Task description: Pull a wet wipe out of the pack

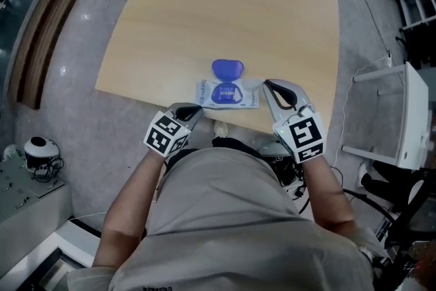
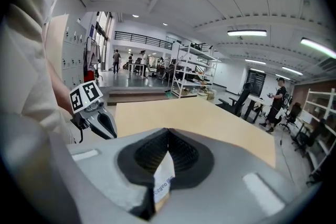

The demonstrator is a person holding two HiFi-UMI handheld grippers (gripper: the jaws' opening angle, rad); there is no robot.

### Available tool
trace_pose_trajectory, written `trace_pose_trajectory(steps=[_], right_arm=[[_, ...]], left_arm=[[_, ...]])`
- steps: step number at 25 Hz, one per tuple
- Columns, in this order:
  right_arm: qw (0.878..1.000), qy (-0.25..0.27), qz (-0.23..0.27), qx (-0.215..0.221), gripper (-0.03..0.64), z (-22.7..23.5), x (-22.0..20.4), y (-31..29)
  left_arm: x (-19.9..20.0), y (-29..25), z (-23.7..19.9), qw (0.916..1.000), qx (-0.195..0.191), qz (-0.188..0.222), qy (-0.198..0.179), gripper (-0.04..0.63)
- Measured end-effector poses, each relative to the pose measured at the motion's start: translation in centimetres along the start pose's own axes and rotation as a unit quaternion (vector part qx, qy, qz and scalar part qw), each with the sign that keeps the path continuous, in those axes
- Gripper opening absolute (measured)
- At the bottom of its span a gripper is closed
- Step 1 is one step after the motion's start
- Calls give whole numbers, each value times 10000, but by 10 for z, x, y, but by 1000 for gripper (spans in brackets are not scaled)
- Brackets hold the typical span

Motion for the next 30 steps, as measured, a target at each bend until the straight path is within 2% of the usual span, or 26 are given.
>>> trace_pose_trajectory(steps=[8, 15, 22, 30], right_arm=[[9986, -318, 185, -383, 3, -60, 24, 42], [9959, -602, 354, -568, 3, -125, 31, 95], [9955, -660, 459, -504, 3, -178, 27, 148], [9962, -570, 651, -115, 3, -205, 7, 203]], left_arm=[[9, 109, 37, 9952, 25, 914, -345, 5], [6, 190, 82, 9876, -50, 1444, -612, 5], [-4, 220, 134, 9810, -152, 1717, -889, 5], [-11, 230, 203, 9776, 29, 1902, -897, 5]])
Point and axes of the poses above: the fingertips, and each gripper's own axes: y backward along the fingers, z to its right, x out of its top, the point moved 9 cm from there along y, backward along the fingers
